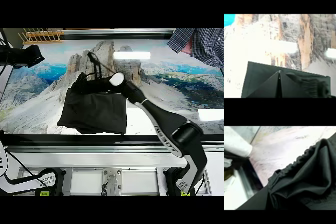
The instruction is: Fold the clothes and pants, and hang the long-sleeved shirts on hangers.
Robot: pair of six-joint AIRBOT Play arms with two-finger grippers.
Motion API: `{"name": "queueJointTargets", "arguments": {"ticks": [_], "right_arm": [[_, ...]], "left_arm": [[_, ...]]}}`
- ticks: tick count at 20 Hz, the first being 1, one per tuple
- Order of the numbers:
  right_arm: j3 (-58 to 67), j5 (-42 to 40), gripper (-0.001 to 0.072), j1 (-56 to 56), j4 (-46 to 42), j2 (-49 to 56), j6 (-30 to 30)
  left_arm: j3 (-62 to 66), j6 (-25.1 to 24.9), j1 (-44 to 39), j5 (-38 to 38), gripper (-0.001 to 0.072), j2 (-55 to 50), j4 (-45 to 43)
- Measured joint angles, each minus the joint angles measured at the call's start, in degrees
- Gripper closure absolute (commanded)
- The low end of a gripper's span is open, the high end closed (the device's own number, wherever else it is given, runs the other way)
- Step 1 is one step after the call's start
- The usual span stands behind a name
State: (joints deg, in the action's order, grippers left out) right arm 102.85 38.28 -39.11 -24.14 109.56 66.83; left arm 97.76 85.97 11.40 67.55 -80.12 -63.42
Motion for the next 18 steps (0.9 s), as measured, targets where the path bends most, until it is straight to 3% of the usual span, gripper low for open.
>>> {"name": "queueJointTargets", "arguments": {"ticks": [1,6,7,8,13,18], "right_arm": [[0.5,-2.6,-0.0008,-1.6,0.2,1.7,-0.2],[3.5,-3.7,0.0017,-5.1,-0.7,4.6,-2.3],[3.7,-2.4,0.0114,-4.5,-2.3,4.0,-2.0],[3.8,-0.7,0.0165,-3.6,-4.9,3.0,-0.4],[0.2,9.5,0.0165,2.5,-29.2,-4.3,13.3],[-21.8,14.1,0.0148,11.4,-46.3,-18.7,20.7]], "left_arm": [[0.0,-0.1,0.2,0.0,0.0704,0.3,0.0],[0.0,-0.2,0.2,0.5,0.0704,1.1,0.1],[0.0,-0.2,0.2,0.7,0.0703,1.1,0.1],[-0.1,-0.2,0.2,1.0,0.0704,1.2,0.1],[-8.3,-0.3,0.2,-0.9,0.0704,5.2,0.1],[-24.7,-0.6,-1.6,-4.8,0.0704,12.7,0.1]]}}
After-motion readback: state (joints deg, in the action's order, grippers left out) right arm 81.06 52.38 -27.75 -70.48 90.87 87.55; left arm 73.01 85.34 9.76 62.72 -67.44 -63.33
